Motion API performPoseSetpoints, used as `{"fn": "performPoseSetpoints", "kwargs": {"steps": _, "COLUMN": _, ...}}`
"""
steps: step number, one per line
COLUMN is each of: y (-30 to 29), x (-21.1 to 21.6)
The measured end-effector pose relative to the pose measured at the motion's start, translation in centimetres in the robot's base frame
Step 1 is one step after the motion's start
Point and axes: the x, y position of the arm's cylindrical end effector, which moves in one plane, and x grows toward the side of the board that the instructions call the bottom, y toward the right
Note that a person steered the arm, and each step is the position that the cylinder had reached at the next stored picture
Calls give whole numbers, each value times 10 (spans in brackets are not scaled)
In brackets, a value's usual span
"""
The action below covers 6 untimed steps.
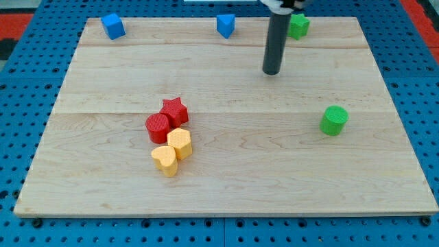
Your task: Separate the group of blocks
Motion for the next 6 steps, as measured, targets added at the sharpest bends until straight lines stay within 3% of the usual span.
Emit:
{"fn": "performPoseSetpoints", "kwargs": {"steps": 2, "y": -5, "x": 5}}
{"fn": "performPoseSetpoints", "kwargs": {"steps": 4, "y": -80, "x": 64}}
{"fn": "performPoseSetpoints", "kwargs": {"steps": 5, "y": -79, "x": 145}}
{"fn": "performPoseSetpoints", "kwargs": {"steps": 6, "y": -82, "x": 175}}
